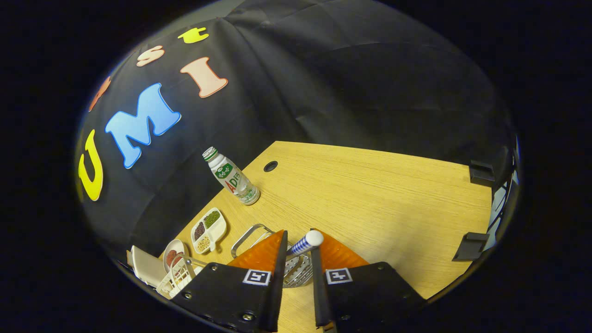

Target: Take the plate from the dish rack, then take the spoon from the basket and place it into the plate.

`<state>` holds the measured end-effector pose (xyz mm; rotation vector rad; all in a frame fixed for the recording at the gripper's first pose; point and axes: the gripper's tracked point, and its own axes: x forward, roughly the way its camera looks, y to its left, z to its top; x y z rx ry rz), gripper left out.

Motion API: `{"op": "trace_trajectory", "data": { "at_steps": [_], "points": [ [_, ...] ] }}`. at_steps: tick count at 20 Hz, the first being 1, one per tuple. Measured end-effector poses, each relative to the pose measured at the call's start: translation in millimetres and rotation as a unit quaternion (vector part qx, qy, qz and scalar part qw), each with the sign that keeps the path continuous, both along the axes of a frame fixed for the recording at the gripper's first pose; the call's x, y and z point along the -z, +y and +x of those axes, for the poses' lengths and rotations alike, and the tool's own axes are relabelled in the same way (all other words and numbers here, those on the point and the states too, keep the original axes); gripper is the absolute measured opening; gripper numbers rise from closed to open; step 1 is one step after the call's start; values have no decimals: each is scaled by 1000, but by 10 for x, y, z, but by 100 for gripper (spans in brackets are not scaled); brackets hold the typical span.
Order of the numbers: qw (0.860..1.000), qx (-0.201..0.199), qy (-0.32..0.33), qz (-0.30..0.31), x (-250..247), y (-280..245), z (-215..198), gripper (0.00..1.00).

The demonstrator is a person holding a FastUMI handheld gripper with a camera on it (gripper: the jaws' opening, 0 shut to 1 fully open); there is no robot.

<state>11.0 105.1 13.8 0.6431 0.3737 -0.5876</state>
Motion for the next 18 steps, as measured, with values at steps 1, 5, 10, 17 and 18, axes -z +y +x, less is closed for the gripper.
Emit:
{"op": "trace_trajectory", "data": {
  "at_steps": [1, 5, 10, 17, 18],
  "points": [
    [1000, -8, -5, 3, -8, 39, 12, 29],
    [999, -40, -33, -16, -200, 213, 246, 9],
    [996, -64, 3, -64, -344, 312, 350, 2],
    [984, -83, 3, -155, -918, 408, 222, 2],
    [982, -85, -3, -166, -1048, 442, 174, 2]
  ]
}}
